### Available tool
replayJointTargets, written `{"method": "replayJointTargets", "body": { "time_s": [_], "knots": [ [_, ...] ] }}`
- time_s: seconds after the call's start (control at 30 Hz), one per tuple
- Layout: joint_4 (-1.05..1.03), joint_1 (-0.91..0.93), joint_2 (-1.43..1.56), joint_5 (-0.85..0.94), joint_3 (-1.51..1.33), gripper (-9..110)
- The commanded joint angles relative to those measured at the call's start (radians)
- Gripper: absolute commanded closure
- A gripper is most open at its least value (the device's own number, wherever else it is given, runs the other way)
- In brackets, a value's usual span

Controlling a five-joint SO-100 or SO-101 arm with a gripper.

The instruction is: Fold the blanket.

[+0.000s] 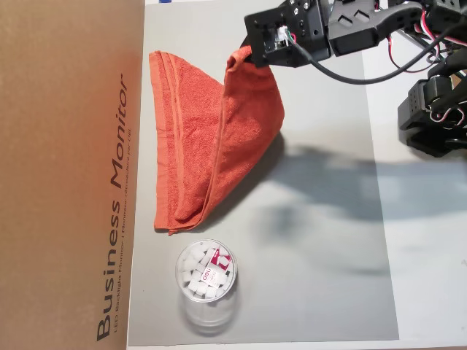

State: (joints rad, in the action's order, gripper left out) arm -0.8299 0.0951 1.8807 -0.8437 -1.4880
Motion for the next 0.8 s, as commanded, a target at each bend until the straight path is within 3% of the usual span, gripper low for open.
{"method": "replayJointTargets", "body": {
  "time_s": [0.0, 0.77],
  "knots": [
    [0.014, 0.058, -0.031, -0.005, 0.08, 102],
    [0.015, 0.158, -0.568, -0.117, 0.632, 102]
  ]
}}
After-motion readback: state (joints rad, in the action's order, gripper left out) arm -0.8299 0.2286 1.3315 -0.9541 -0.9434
